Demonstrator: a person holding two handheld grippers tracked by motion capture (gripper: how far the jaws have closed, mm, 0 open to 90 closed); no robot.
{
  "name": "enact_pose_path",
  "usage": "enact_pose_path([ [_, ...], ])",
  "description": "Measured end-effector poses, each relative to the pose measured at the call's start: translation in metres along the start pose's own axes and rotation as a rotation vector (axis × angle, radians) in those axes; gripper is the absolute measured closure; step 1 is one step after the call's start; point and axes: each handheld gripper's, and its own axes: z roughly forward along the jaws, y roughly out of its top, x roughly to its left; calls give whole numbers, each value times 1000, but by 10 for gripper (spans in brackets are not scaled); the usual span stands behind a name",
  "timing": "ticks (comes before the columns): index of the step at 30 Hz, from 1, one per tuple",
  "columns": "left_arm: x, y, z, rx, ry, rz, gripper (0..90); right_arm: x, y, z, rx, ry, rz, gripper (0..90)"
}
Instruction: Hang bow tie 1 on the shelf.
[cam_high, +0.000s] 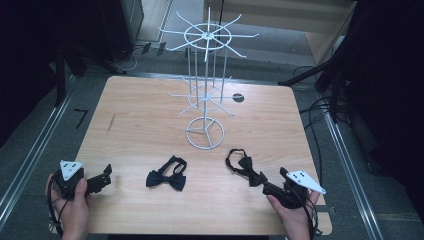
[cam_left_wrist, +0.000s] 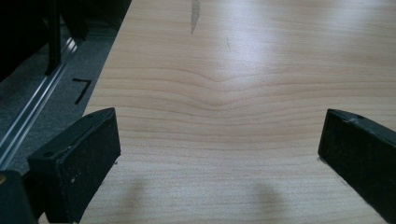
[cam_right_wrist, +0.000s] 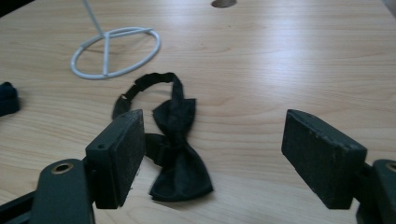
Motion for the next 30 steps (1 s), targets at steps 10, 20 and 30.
enact_pose_path([
  [10,0,0,1,3,-3,-4,0,33,9,19,11,93,-20,285],
  [20,1,0,0,0,-10,-11,0,71,20,38,19,160,-57,335],
  [30,1,0,0,4,-12,-17,0,100,24,60,36,253,-54,429],
])
